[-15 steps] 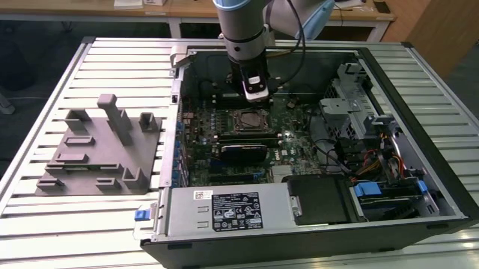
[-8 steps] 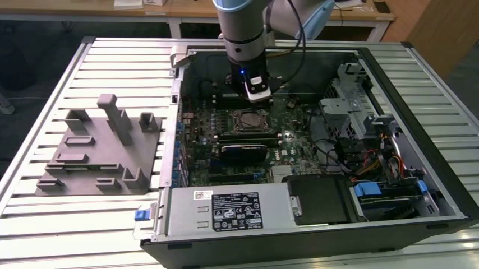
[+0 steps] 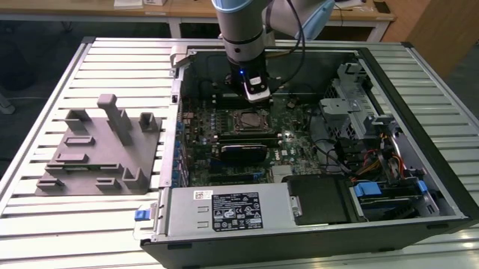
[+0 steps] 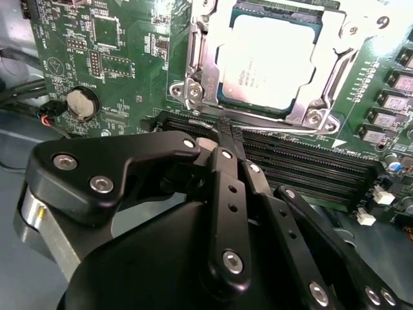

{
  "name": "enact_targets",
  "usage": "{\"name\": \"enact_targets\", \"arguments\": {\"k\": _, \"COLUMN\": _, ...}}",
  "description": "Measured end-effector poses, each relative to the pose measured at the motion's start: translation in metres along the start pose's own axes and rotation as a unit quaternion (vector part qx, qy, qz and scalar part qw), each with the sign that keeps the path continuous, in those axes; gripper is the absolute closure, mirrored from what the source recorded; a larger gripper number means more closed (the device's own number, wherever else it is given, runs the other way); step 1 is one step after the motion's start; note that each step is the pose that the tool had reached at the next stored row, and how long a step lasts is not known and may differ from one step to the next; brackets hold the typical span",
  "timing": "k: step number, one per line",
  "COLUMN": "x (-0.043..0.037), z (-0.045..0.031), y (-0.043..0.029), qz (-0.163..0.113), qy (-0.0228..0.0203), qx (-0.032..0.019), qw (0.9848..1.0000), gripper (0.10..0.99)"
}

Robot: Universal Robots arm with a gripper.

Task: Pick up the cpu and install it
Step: 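Install the first cpu locking lever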

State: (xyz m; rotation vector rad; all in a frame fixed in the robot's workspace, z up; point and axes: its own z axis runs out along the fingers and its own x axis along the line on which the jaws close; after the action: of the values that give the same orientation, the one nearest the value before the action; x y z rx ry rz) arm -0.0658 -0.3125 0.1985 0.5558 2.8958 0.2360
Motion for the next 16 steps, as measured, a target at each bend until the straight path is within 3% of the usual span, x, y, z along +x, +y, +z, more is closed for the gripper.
{"name": "enact_targets", "arguments": {"k": 16, "x": -0.001, "z": 0.0047, "y": -0.0055, "qz": 0.0, "qy": -0.001, "qx": 0.0021, "qw": 1.0, "gripper": 0.98}}
